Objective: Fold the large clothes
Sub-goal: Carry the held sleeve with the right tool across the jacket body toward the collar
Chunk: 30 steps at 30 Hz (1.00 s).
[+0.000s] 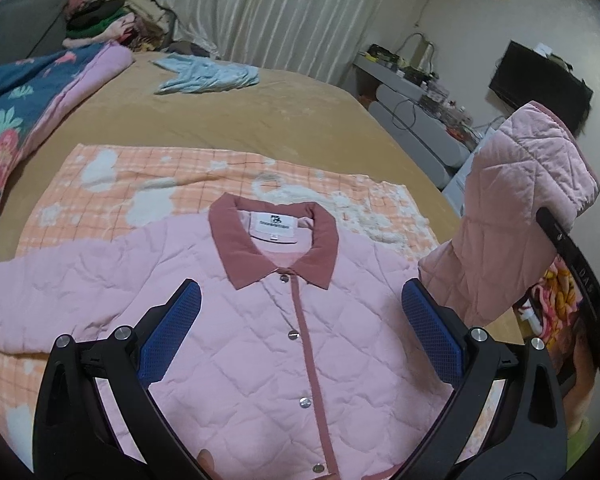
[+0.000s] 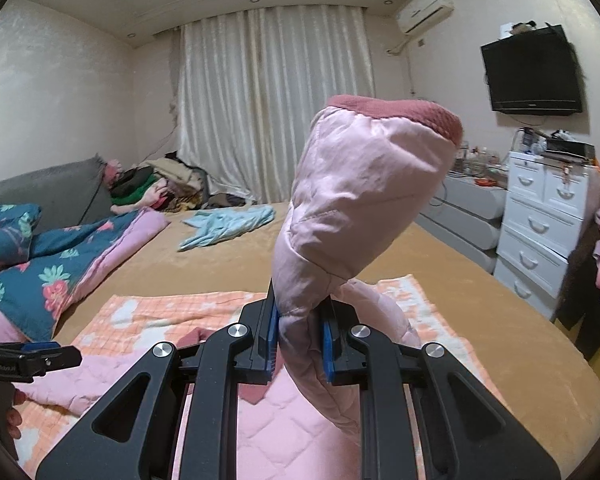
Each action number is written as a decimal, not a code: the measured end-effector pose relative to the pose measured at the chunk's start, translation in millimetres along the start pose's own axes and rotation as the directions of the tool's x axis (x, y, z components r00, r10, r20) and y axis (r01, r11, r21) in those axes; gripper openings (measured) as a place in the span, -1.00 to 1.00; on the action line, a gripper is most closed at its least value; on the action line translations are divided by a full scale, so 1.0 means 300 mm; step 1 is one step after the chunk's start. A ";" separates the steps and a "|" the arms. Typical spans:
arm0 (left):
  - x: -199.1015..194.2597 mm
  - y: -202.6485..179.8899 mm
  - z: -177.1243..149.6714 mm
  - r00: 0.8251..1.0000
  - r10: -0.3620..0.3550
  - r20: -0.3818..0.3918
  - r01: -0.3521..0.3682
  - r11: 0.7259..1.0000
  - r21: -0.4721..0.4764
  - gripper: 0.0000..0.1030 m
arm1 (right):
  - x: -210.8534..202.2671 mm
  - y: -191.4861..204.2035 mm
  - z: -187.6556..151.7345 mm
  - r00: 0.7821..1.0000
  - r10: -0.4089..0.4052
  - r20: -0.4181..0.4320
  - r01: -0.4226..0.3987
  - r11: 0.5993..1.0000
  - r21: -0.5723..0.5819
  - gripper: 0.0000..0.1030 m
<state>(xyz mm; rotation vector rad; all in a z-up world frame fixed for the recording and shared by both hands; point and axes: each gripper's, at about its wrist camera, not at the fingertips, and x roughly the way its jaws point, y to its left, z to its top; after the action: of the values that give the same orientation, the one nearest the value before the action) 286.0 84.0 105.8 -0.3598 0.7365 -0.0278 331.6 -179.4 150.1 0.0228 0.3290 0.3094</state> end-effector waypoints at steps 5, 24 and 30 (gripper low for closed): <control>-0.021 0.061 0.006 1.000 0.017 0.020 -0.016 0.999 -0.038 0.83 | 0.037 0.092 -0.011 0.999 0.038 -0.018 -0.038 0.999 -0.028 -0.69; -0.012 0.329 -0.033 0.998 -0.060 0.032 0.066 0.973 -0.223 0.83 | 0.235 0.447 -0.258 0.973 0.142 -0.180 -0.169 0.974 -0.148 -0.69; 0.010 0.400 -0.069 0.998 -0.066 0.023 0.070 0.963 -0.260 0.83 | 0.289 0.532 -0.368 0.957 0.152 -0.246 -0.203 0.960 -0.194 -0.69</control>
<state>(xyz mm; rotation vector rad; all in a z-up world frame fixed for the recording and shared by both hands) 262.6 189.6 50.2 -0.6361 0.7145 0.0075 326.9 -4.2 29.8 -0.2020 0.5227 0.5289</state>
